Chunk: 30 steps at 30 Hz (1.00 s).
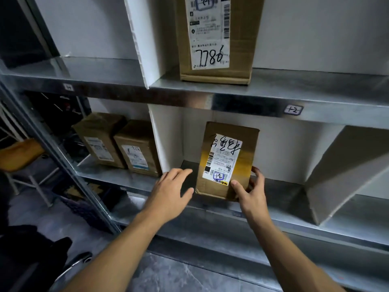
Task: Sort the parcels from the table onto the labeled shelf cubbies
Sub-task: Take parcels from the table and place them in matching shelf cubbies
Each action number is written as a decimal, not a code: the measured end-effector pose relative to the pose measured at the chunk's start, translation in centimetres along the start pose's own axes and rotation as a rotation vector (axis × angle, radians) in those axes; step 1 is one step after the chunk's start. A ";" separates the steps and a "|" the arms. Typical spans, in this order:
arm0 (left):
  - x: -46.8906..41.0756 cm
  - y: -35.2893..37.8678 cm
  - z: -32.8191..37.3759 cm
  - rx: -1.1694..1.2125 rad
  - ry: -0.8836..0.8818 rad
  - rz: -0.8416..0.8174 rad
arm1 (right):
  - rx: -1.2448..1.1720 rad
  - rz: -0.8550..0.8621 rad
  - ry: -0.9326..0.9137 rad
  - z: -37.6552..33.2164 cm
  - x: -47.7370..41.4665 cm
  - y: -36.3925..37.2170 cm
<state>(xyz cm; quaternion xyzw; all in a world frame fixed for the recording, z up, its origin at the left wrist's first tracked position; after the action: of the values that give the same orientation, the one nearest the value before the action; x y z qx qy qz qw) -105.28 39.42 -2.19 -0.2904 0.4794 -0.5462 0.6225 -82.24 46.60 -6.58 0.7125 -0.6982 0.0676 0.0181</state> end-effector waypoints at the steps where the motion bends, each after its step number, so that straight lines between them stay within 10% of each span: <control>1: -0.5 0.0 -0.7 0.010 0.004 -0.006 | -0.002 0.006 0.006 0.2 -0.3 0.5; 30: -1.8 3.1 -7.2 0.171 0.090 -0.053 | 0.176 0.079 0.032 4.9 -7.1 7.0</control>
<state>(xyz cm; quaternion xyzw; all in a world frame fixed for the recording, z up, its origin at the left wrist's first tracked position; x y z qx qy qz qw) -110.49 43.04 -7.10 -0.2239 0.4507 -0.6139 0.6082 -88.95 52.91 -12.79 0.6819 -0.7169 0.1405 -0.0362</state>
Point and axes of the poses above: each hand's wrist, its own x-axis away from the middle knuckle, its own y-axis out of the palm, z = x × y, the point moved 1 cm from there along -x, towards the middle knuckle, and after that the axes turned 8 degrees about y, right-handed, at the moved point
